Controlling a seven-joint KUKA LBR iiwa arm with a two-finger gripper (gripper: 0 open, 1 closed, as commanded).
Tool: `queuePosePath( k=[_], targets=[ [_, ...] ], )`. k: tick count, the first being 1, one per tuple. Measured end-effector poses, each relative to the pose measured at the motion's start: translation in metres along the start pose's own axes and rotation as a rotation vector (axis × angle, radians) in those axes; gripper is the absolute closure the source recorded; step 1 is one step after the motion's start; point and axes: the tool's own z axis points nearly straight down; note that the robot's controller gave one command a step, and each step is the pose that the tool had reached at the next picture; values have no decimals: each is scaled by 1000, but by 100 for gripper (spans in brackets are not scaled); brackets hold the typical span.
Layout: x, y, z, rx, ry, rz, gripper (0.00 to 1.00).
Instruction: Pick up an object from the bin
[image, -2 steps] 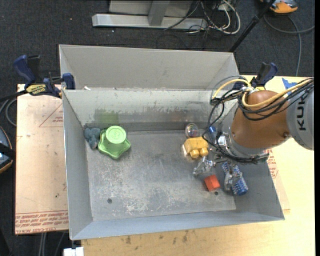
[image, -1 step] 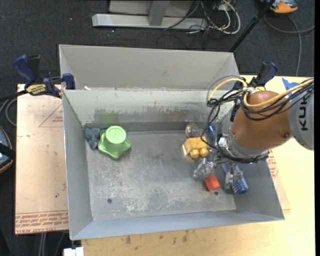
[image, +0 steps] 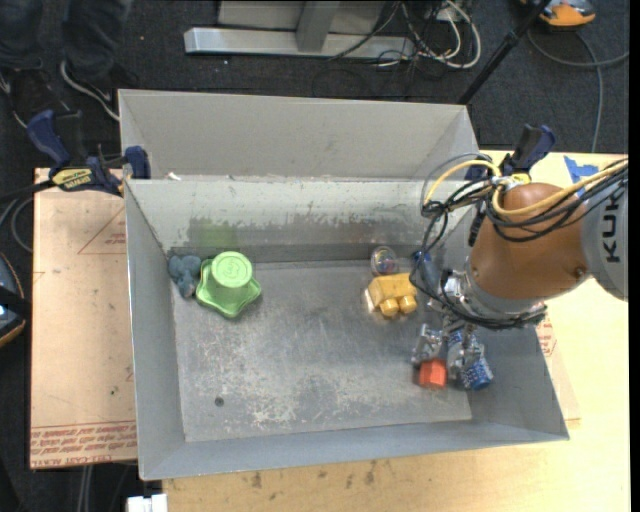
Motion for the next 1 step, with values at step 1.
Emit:
queuePosePath(
  k=[1],
  targets=[
    [0, 46, -205, 20, 6, -71, 100]
  ],
)
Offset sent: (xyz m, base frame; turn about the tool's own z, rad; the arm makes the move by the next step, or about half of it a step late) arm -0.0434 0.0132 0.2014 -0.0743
